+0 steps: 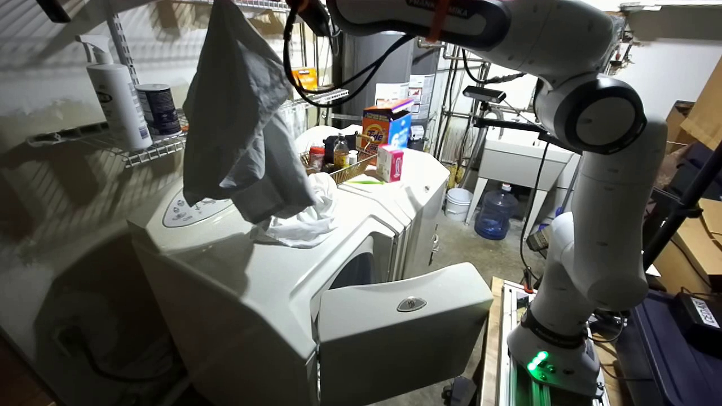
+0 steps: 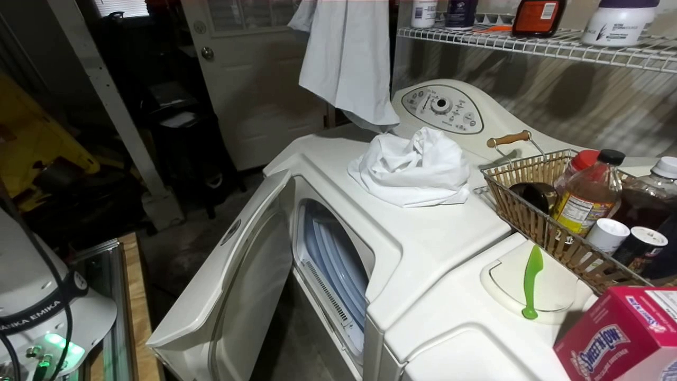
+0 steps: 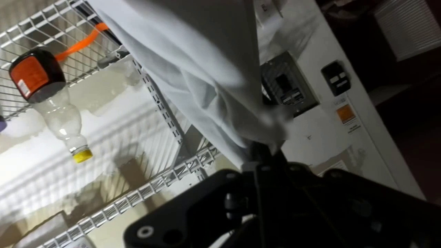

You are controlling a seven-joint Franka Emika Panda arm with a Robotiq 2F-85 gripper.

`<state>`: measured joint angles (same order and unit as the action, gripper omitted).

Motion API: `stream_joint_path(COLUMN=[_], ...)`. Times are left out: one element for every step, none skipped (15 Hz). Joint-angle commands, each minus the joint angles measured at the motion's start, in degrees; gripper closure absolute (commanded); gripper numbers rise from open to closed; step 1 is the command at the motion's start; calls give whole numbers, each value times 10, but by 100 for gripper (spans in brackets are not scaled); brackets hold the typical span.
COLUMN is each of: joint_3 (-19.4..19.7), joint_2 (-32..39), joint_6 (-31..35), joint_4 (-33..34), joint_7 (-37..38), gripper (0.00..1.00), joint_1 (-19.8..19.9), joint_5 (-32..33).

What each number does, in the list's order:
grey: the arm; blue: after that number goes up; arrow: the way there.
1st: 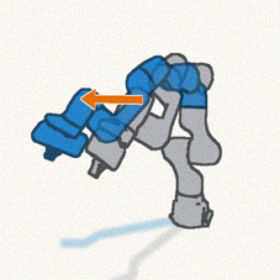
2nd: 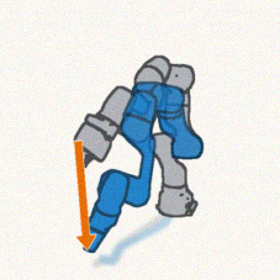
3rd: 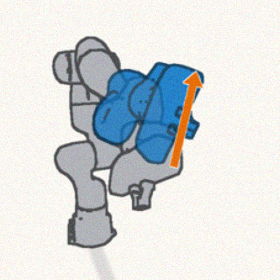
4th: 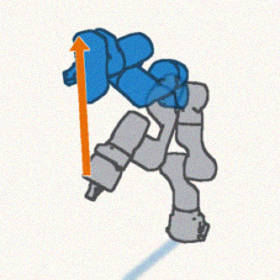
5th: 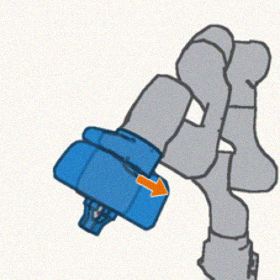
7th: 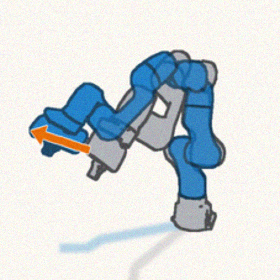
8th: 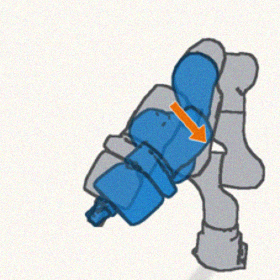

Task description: Put the grey cloth into the washing machine

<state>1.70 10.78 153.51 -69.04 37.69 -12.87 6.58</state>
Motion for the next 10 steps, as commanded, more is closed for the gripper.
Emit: stream_joint_path(joint_3=[-14, -12, -3, -1, 4, 4, 15, 25, 38, 51], joint_2=[38, 46, 56, 68, 82, 98, 114, 133, 152, 172], joint_6=[-10, -30, -47, -73, -90, -110, -122, -135, -146, -164], joint_4=[29, 23, 19, 10, 4, 3, -3, -3, -2, 2], joint_7=[-20, -15, -3, -5, -2, -6, 7, 18, 31, 42], gripper=[100, 100, 100, 100, 100, 100, 100, 100, 100, 100], joint_1=[7, 12, 14, 23, 32, 43, 48, 55, 59, 61], joint_5=[-36, -40, -32, -42, -44, -57, -47, -37, -26, -19])
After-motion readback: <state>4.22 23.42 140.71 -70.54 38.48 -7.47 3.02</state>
